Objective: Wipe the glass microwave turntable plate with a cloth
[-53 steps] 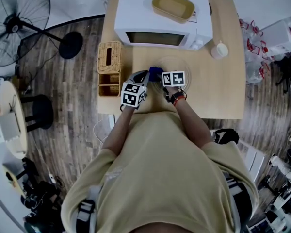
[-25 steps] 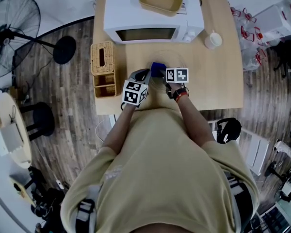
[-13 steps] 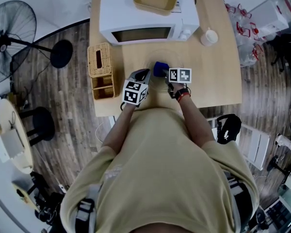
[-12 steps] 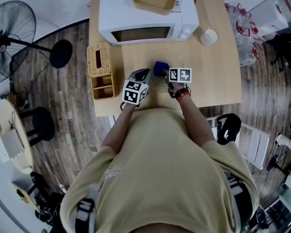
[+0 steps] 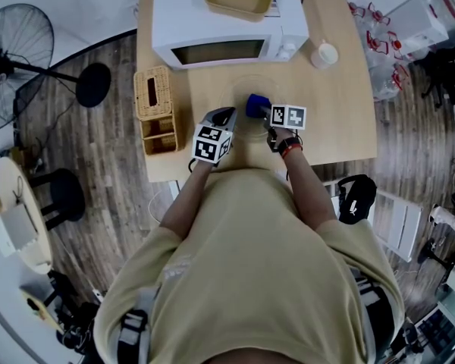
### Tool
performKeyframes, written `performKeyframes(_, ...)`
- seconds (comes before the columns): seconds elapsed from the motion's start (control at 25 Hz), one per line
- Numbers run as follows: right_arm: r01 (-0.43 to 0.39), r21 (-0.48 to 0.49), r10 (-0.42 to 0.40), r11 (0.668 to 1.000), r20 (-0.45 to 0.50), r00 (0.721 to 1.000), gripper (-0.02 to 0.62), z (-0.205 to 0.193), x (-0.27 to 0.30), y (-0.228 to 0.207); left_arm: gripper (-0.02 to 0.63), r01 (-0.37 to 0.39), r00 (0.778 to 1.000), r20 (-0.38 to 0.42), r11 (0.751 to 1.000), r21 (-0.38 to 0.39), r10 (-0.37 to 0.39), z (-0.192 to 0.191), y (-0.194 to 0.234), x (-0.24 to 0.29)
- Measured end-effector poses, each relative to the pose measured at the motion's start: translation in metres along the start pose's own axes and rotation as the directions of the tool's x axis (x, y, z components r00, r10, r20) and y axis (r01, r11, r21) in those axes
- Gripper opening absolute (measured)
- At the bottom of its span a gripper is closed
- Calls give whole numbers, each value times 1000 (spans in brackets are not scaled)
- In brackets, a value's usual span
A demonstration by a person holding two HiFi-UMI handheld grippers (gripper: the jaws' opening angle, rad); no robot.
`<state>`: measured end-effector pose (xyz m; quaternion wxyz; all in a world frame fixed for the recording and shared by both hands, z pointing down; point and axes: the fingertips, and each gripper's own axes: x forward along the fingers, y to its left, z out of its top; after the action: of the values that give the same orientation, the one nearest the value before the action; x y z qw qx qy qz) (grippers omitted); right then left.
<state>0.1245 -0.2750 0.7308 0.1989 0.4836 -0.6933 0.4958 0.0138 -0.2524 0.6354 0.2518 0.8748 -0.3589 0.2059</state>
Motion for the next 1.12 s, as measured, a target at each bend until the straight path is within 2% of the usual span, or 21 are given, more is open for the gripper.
performKeyframes(0.52,52,69,-55,996,43,998,146,3,-24,-36,18,17,1000,-5,1000,7,-17,0,-8,5)
performKeyframes(1.12,127,91,-134,988,79,988,120,7,-49,-67,18,25,999,-20,1000,4,-25,-5,-9,10)
